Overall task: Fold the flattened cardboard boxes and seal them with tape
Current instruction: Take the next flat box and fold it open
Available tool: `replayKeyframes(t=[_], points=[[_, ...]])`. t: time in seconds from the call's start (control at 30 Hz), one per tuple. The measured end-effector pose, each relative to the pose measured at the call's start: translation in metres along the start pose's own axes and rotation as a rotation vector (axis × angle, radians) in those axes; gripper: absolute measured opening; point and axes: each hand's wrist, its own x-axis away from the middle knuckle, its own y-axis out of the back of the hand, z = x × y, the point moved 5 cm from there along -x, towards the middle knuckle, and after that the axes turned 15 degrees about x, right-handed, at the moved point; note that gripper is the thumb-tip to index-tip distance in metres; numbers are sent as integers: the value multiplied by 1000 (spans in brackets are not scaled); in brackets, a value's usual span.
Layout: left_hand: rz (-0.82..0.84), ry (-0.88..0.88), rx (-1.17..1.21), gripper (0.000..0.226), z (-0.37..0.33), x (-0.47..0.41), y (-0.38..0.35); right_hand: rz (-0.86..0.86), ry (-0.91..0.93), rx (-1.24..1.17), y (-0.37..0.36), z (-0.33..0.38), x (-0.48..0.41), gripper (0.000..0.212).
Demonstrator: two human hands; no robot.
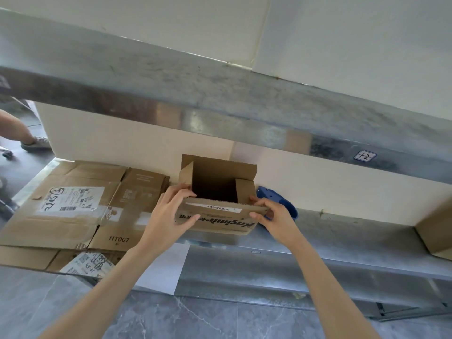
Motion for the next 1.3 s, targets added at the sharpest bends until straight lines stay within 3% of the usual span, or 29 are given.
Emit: replayKeyframes(t=[0.37,0.57,0.7,0.83,0.97,1.1,1.23,1.3], points=[[-62,171,6,55,12,-30,16,-161,-129,27,6,-6,-23,69],[31,204,-157,86,23,-56,21,-164,-91,175,3,-6,-45,99],[142,258,-178,111,30,-71,18,-92,-30,117,0,-4,-56,114],[213,312,-96,106,39,-73,20,-55,-15,135,5,-2,-57,100],[171,291,-43,85,44,-63,23,-89,0,147,10,-2,-51,61],[144,267,74,83,41,-68,21,-41,27,166,6,-5,-48,25],[238,218,-17,39,44,-67,13,-2,54,231,-4,-13,-45,22],[194,211,3,35,46,-60,11,1,68,259,-7,-18,-44,26]])
